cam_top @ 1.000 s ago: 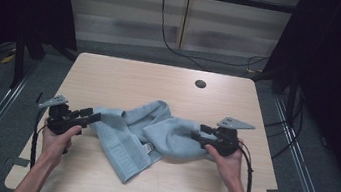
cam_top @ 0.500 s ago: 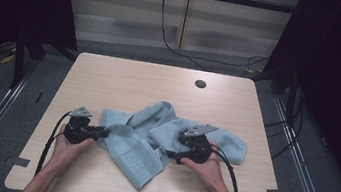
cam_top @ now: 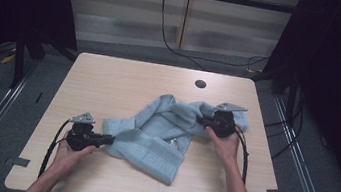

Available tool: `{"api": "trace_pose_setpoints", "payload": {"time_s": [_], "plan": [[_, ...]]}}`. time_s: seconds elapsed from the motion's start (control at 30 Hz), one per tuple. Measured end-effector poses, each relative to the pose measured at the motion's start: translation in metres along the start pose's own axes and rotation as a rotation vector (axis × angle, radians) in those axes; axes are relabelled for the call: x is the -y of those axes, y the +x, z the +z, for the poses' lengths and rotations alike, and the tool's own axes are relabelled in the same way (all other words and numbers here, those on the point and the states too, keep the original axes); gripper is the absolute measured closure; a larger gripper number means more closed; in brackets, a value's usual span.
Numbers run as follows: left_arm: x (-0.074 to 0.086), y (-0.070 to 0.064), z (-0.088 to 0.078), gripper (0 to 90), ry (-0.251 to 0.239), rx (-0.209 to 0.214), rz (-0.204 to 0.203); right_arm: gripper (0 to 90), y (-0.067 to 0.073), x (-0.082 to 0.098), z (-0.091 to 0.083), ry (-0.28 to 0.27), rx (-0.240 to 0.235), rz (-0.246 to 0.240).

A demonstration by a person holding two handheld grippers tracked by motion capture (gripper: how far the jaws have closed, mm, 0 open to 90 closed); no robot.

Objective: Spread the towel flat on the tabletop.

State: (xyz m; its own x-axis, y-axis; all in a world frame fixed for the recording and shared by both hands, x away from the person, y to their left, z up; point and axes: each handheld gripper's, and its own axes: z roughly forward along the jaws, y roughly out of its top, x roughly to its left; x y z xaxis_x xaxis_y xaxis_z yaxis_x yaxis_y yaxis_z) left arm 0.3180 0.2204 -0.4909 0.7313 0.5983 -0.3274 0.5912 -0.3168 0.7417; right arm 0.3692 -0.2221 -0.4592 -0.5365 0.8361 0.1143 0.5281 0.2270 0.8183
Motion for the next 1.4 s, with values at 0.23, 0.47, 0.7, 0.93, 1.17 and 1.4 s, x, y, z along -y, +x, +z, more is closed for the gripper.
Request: {"api": "trace_pose_setpoints", "payload": {"time_s": [0.23,0.47,0.7,0.93,1.17,1.4], "plan": [[0.01,-0.03,0.009,85.4,0.088,0.083,0.072,72.1,-0.028,0.0,0.011,0.05,0.073,0.042],[0.0,-0.041,0.0,64.5,0.022,0.147,0.104,50.1,0.002,0.007,-0.005,0.016,0.014,-0.014],[-0.026,-0.016,-0.005,57.9,-0.084,0.04,0.041,53.3,0.037,0.031,-0.036,0.042,-0.136,-0.066],[-0.021,0.006,0.025,58.4,-0.004,-0.008,0.02,55.0,0.042,0.058,-0.025,0.095,-0.274,-0.005],[-0.01,0.003,0.033,64.0,0.052,-0.023,0.087,50.4,0.048,0.07,-0.011,0.175,-0.264,-0.077],[0.0,-0.003,0.022,73.9,0.082,-0.022,0.109,74.9,0.051,0.072,-0.011,0.168,-0.262,-0.128]]}}
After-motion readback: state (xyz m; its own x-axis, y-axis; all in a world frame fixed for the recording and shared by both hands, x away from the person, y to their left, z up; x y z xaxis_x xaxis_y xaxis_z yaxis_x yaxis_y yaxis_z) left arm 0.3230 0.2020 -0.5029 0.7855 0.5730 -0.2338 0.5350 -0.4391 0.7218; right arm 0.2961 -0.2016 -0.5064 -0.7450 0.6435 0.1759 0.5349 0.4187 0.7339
